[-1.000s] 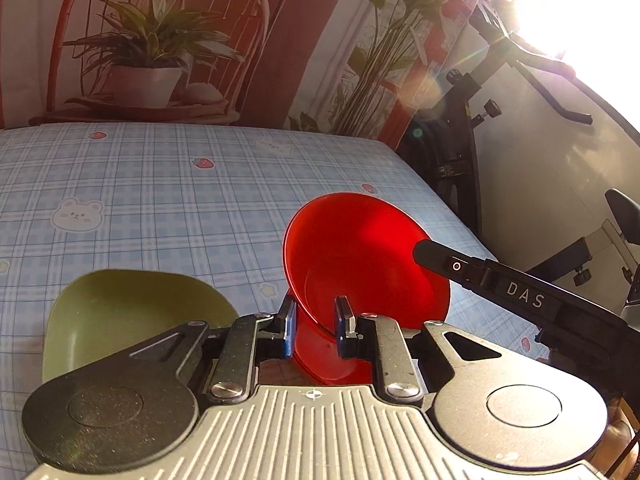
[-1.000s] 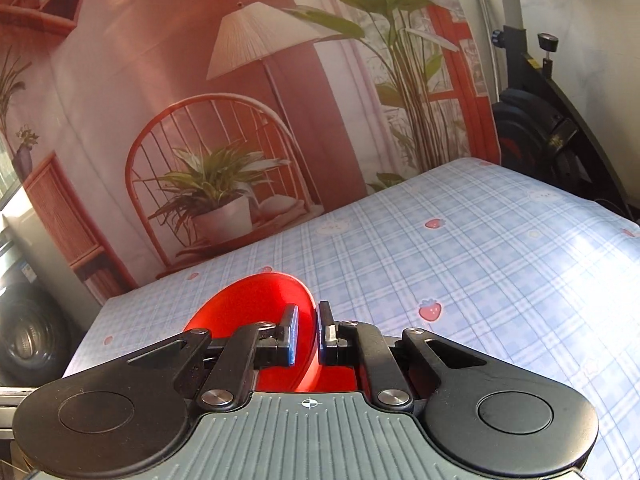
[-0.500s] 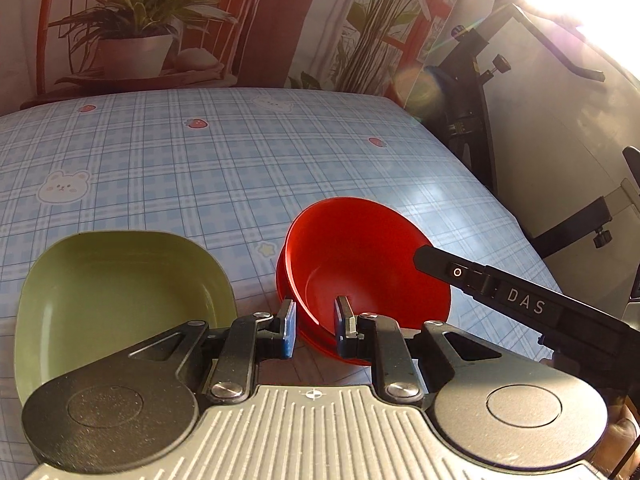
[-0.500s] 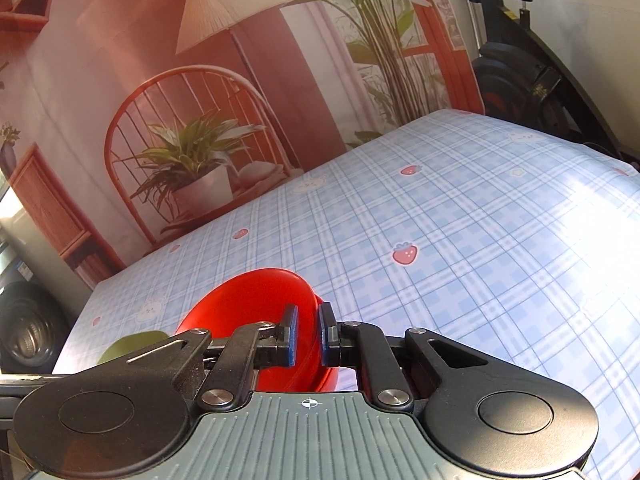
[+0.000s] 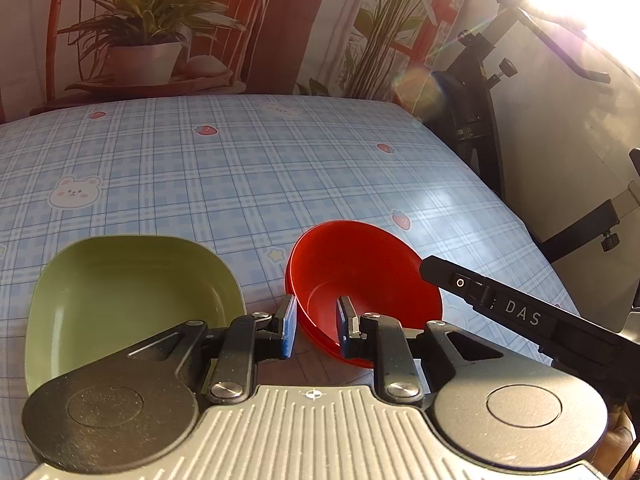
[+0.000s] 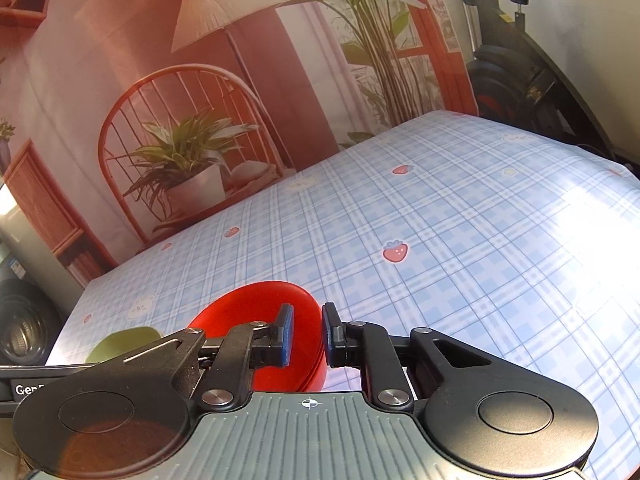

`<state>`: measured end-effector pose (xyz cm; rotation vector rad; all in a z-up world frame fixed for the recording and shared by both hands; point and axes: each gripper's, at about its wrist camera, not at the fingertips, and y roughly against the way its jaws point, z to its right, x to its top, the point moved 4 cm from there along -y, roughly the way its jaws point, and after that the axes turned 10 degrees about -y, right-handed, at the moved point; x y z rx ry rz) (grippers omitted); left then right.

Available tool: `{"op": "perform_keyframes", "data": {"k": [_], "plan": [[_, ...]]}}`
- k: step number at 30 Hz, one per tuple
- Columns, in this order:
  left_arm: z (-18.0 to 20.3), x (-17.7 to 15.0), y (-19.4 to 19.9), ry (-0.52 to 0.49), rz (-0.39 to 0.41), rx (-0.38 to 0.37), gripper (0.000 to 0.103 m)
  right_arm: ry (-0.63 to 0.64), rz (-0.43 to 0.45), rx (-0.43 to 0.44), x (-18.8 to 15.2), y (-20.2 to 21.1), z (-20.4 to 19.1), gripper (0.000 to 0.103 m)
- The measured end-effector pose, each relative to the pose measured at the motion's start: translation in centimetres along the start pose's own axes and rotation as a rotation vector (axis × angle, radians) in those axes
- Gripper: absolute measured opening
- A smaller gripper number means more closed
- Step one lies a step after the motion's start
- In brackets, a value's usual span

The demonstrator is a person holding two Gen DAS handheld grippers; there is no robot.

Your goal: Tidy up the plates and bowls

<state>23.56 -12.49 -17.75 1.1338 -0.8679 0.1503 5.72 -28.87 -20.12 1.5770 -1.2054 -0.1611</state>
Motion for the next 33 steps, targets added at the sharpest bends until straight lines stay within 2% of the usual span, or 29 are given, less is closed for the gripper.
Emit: {"op": "perform_keyframes", "data": {"k": [5, 22, 33], "plan": [[-0.4, 0.3, 0.4, 0.028, 0.031, 0.016, 0.022, -0.007, -0.014, -0.017, -0.3, -0.6, 0.3, 0.017], [-0.4, -0.3, -2.0, 0.034, -0.045, 0.024, 0.022, -0.056, -0.060, -0.002, -0.9, -1.9, 1.4, 0.017], [0.1, -0.4, -3.3, 0.027, -0.065, 0.005, 0.023, -0.068, -0.080, 0.020, -1.0, -2.1, 1.6, 0.017]]}}
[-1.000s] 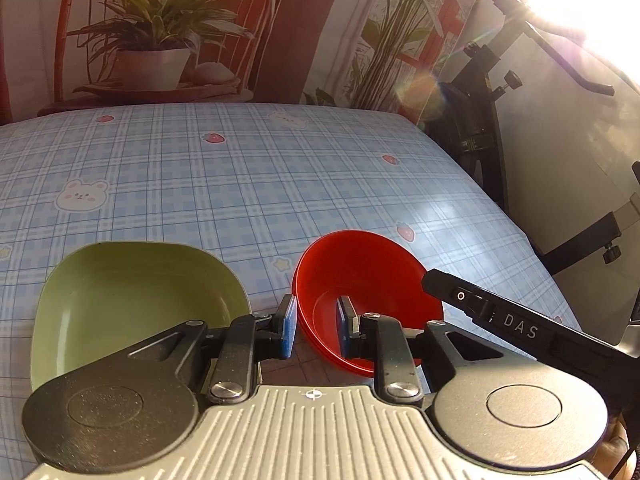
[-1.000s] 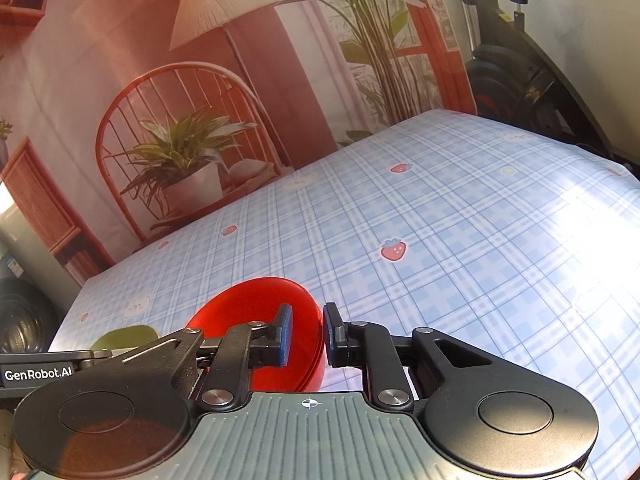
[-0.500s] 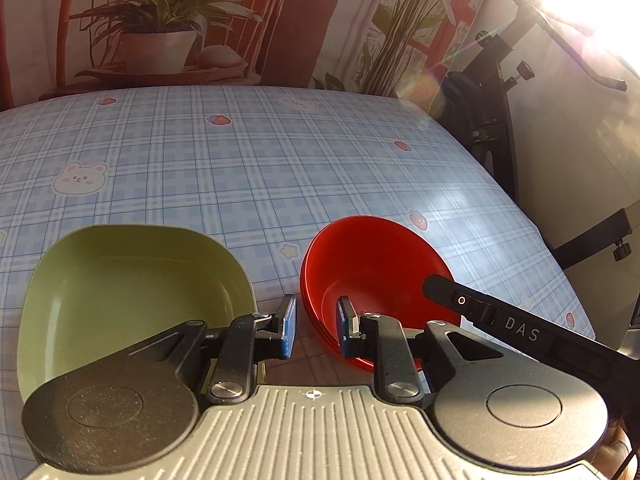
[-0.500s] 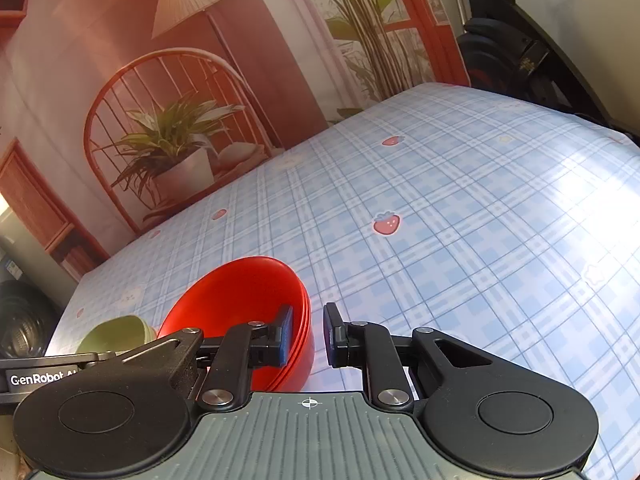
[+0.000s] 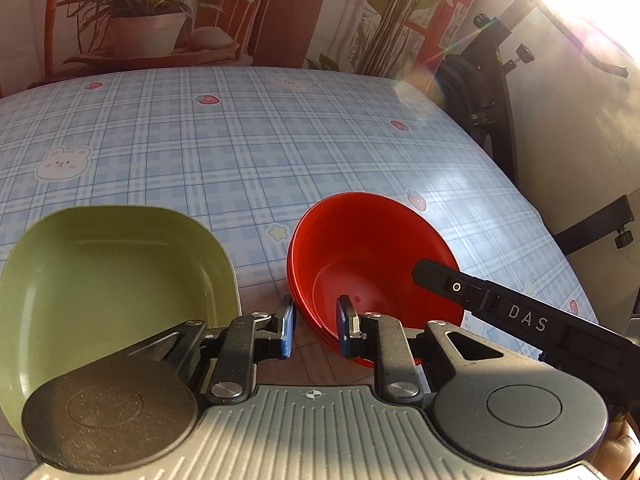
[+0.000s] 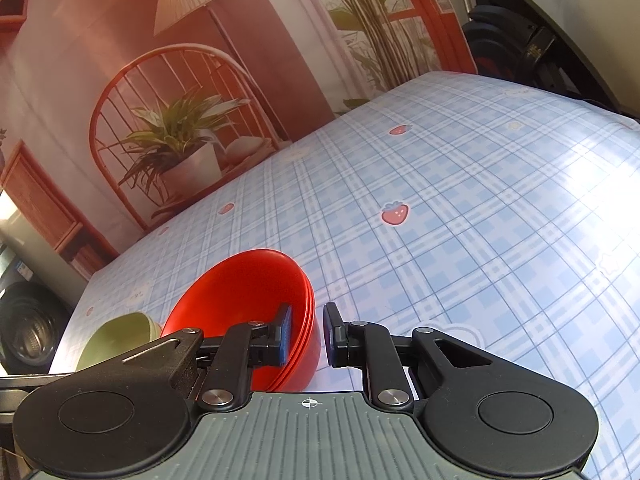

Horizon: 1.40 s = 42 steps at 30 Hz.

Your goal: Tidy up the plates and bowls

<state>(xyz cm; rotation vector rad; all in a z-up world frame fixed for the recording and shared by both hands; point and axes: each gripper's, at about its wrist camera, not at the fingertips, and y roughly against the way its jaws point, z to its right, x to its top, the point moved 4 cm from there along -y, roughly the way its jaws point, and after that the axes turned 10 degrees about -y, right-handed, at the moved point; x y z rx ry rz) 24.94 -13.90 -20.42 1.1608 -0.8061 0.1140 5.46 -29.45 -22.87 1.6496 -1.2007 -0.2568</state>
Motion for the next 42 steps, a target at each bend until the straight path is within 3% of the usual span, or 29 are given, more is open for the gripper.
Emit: {"op": "perform_keyframes", "data": {"k": [20, 42], "plan": [[0.0, 0.6, 2.1, -0.022, 0.069, -0.025, 0.024, 0.059, 0.036, -0.028, 0.7, 1.7, -2.7, 0.014], [-4.0, 1.7, 15.2, 0.037, 0.301, 0.093, 0.024, 0.282, 0.073, 0.122, 2.2, 6.8, -17.7, 0.015]]}}
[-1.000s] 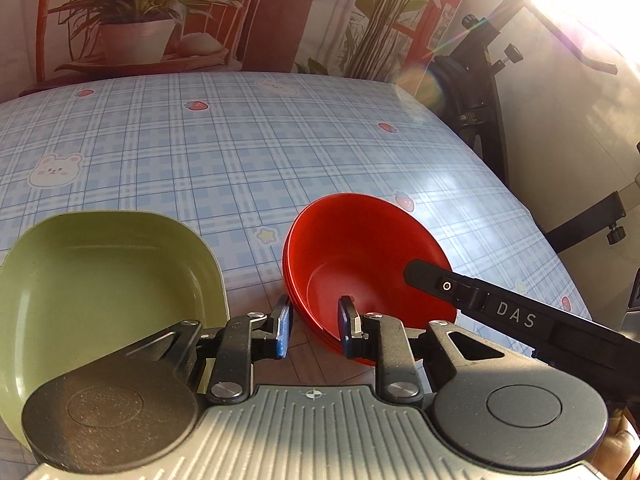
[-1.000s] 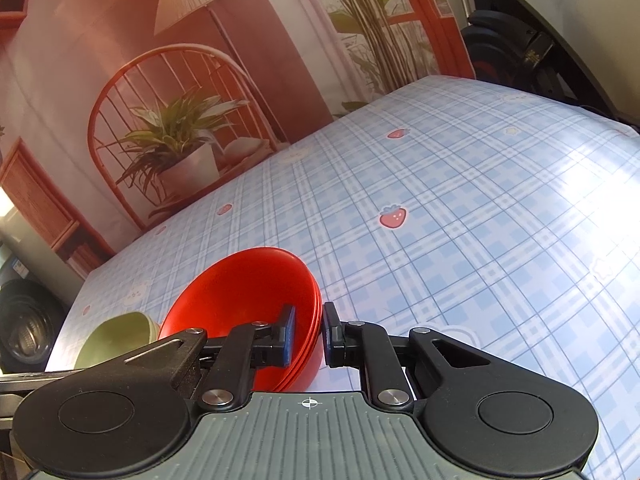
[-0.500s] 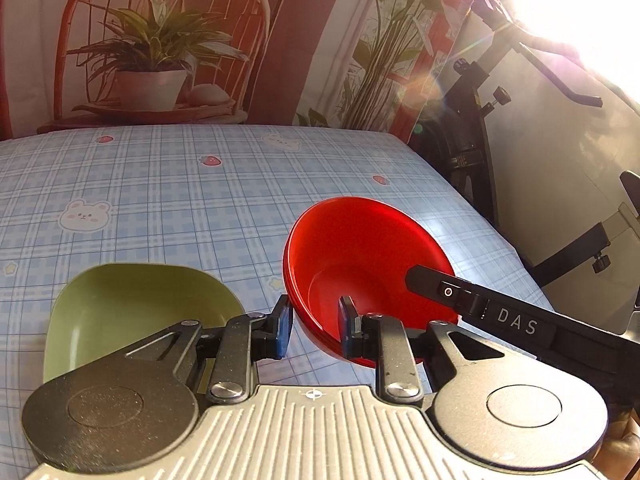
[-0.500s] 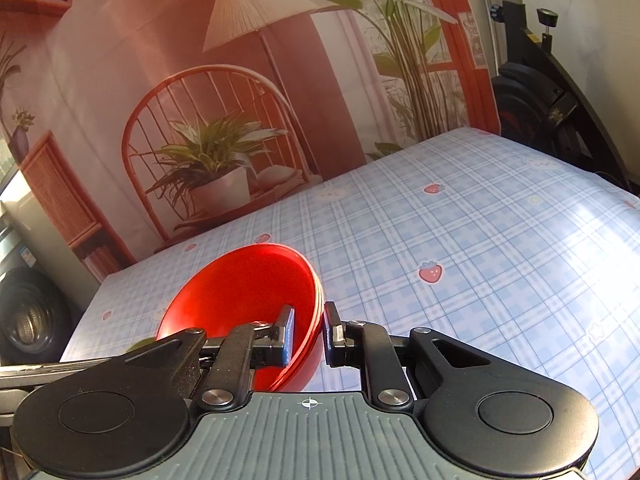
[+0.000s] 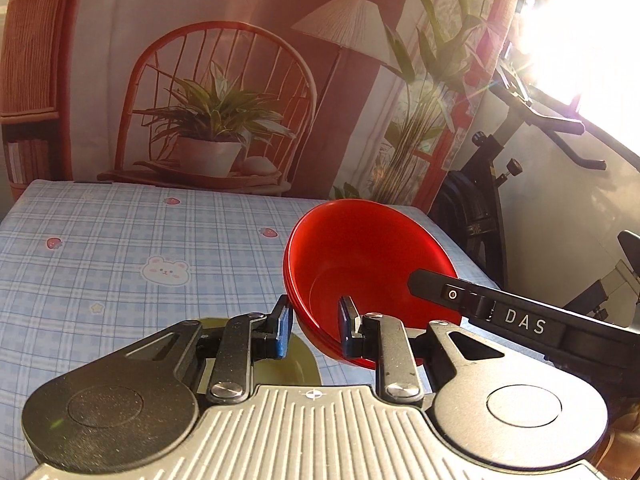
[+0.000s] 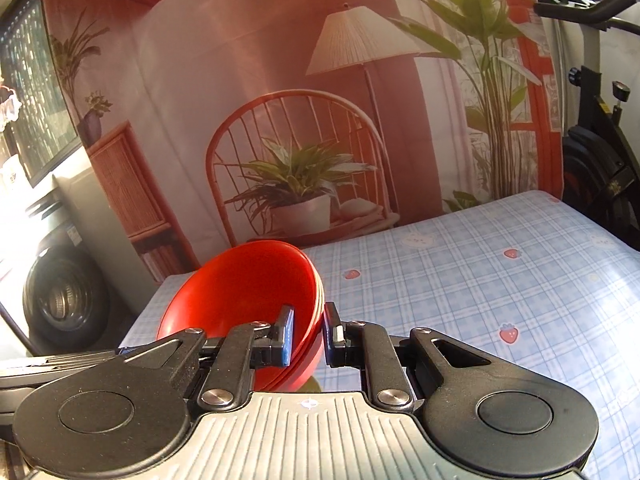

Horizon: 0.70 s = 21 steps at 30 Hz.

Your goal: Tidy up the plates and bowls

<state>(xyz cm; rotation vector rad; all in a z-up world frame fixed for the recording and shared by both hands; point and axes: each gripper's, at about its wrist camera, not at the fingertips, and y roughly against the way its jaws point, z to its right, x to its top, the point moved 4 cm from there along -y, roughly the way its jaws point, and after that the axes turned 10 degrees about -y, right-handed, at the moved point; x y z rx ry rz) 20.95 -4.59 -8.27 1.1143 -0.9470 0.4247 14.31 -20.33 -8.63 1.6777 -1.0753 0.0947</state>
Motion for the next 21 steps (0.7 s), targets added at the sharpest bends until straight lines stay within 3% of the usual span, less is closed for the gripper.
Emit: {"op": "perform_keyframes", "data": {"k": [4, 6, 11, 21], "plan": [[-1.4, 1.0, 2.7, -0.009, 0.036, 0.029, 0.025, 0.032, 0.005, 0.041, 0.5, 0.4, -3.2, 0.015], [-1.9, 1.3, 3.5, -0.024, 0.040, 0.032, 0.035, 0.049, 0.005, 0.059, 0.5, 0.5, -4.7, 0.015], [-3.4, 1.0, 4.9, -0.033, 0.042, 0.078, 0.035, 0.065, -0.008, 0.073, -0.9, -0.5, -7.1, 0.016], [-6.3, -2.6, 1.7, 0.057, -0.041, 0.051, 0.035, 0.055, -0.079, 0.022, -5.0, -4.1, -5.8, 0.016]]}}
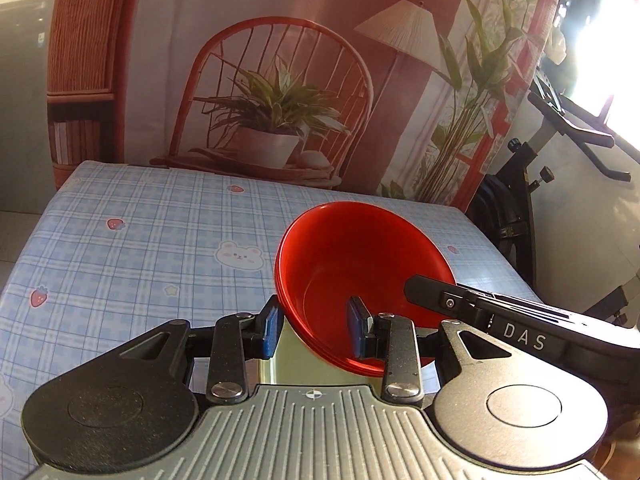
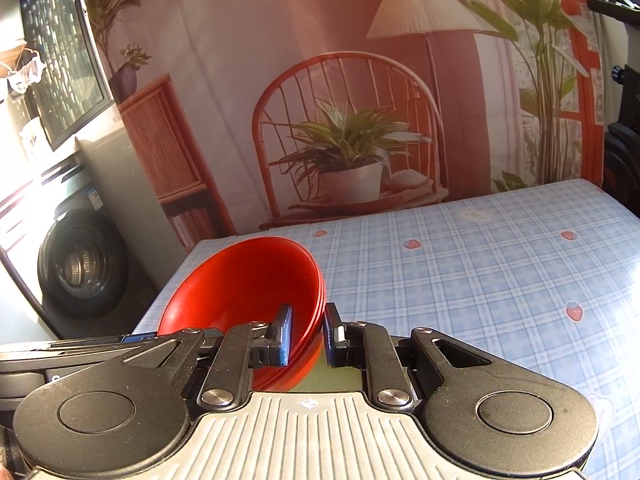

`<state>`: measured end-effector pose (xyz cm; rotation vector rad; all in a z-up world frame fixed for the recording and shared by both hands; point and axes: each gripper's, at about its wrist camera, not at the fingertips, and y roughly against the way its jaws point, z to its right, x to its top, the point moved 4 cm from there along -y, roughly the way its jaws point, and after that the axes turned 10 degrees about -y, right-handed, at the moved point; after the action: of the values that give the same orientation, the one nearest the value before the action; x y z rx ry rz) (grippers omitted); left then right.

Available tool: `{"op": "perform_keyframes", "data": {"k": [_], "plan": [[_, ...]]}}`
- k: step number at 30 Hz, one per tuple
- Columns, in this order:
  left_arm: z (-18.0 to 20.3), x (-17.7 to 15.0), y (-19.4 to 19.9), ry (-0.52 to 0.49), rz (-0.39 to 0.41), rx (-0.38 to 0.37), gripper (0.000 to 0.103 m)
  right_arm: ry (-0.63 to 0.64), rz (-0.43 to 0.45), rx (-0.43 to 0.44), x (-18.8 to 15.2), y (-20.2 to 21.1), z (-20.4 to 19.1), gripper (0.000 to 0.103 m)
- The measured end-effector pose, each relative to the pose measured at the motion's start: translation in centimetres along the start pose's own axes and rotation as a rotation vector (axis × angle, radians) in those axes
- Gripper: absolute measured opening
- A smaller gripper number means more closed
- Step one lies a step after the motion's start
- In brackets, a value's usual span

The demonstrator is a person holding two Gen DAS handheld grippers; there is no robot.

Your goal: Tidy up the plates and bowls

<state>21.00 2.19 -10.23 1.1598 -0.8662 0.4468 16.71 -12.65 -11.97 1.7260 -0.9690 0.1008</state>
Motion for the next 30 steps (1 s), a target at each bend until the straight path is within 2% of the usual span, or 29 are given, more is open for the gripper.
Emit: {"op": "perform_keyframes", "data": {"k": [6, 18, 30], "plan": [[-0.1, -1.8, -2.7, 0.017, -0.060, -0.016, 0.035, -0.022, -0.043, -0.037, -1.5, -1.7, 2.1, 0.016], [0.0, -3.8, -4.6, -0.001, -0.132, 0.005, 0.035, -0.088, -0.121, -0.050, -4.4, -3.3, 4.6, 0.016], [0.7, -4.6, -5.3, -0.039, -0.151, 0.047, 0.035, -0.102, -0.156, -0.054, -5.5, -4.1, 5.7, 0.016]]}}
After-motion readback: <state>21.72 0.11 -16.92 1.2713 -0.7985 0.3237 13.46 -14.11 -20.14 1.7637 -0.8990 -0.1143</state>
